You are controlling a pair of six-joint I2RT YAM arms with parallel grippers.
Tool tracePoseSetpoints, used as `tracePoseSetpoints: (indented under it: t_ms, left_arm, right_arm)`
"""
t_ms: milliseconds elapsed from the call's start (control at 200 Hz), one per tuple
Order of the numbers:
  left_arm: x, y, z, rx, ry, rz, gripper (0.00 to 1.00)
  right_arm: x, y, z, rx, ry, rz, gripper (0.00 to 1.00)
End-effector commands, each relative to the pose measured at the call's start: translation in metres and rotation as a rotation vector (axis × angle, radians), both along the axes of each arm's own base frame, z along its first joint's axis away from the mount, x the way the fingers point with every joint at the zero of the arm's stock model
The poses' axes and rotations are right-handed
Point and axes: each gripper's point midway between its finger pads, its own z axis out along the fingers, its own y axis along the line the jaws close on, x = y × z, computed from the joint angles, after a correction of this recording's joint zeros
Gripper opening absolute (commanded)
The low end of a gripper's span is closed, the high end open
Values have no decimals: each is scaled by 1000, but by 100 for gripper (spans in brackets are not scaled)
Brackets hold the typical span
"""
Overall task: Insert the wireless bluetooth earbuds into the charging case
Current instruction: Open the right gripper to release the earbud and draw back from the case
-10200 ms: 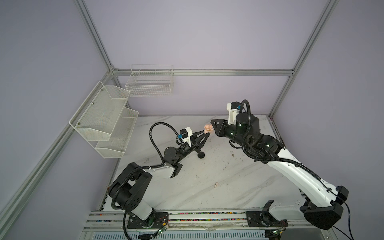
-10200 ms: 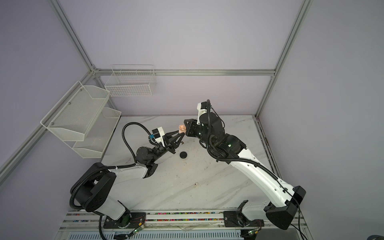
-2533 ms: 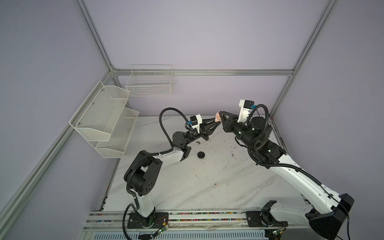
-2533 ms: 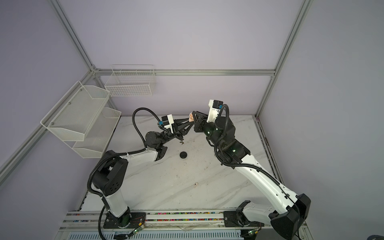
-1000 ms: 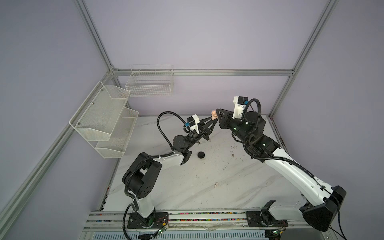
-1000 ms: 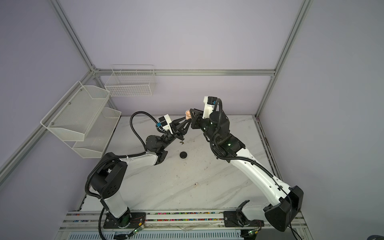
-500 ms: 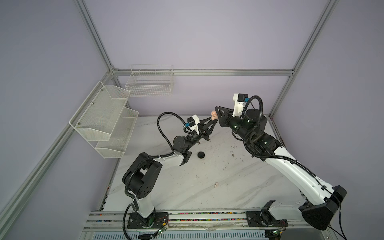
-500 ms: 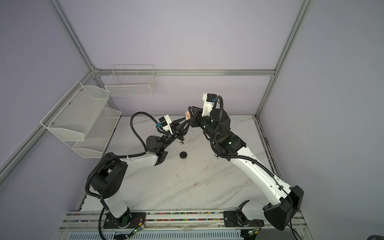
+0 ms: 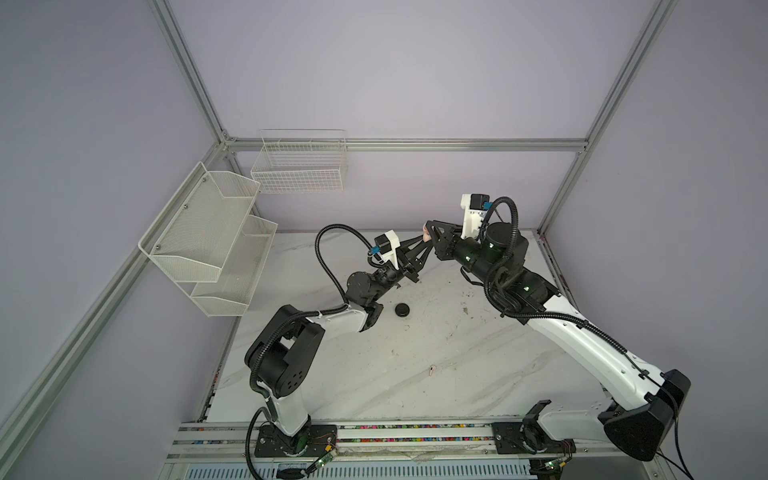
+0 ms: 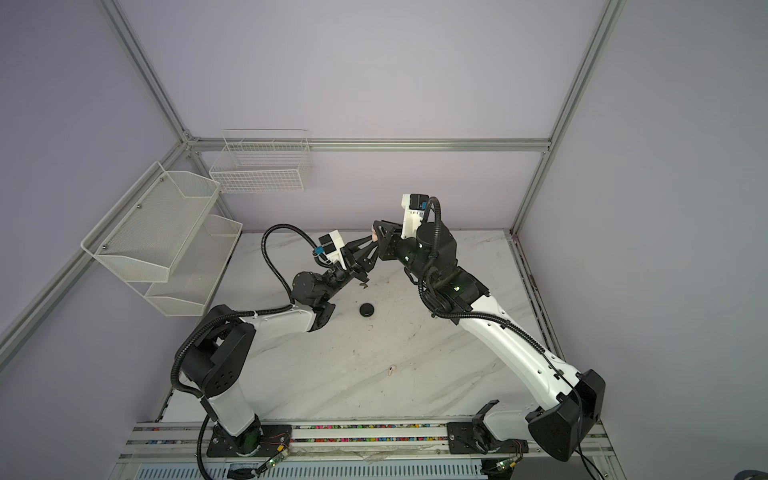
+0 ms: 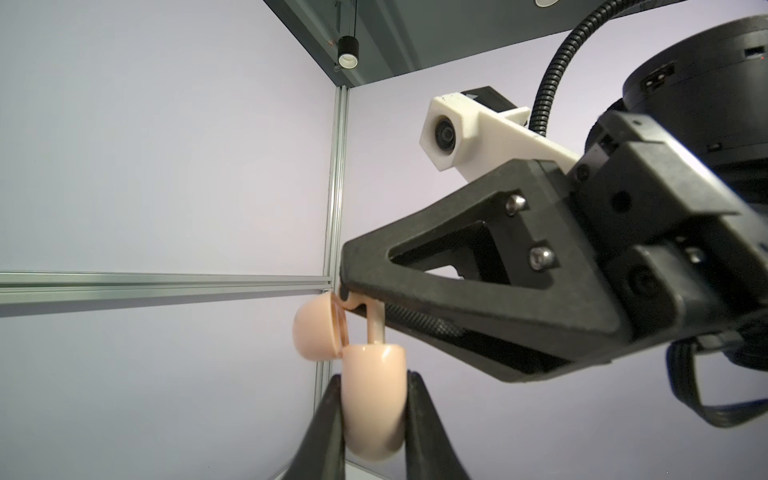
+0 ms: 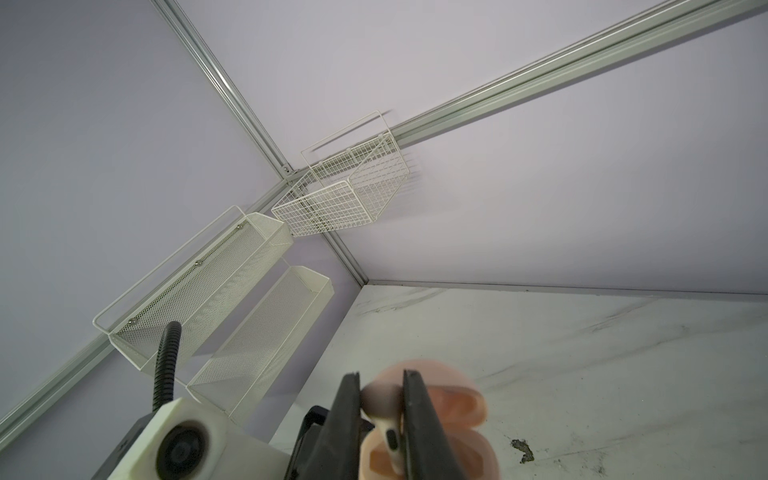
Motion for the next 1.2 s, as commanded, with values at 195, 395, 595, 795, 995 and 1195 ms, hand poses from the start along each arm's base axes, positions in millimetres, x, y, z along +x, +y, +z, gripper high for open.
tracePoseSetpoints:
  t_ms: [195,395,595,795,995,1195]
  left_arm:
    - [-18,14,23,-59,-75,20,0]
    - [-21,14,24,-55,-82,14,0]
    - [-21,15,23,-53,-80,14,0]
    - [-21,14,21,-51,-76,16,0]
    - [-21,15,21,-52,-74,18,0]
    - [-22,16,17,-42,-70,19,0]
  right_arm:
    - [-4,-12,-11,-23,28,-43,4]
    - [-3,-7,-18,-39,47,-26,6]
    - [-2,-2,-18,-43,52,-11,13]
    - [-3,-3,-5,-60,39,-10,38]
    - [-3,-4,-2,-65,35,-16,44]
    - [-6,-9,21,-68,7,-22,45]
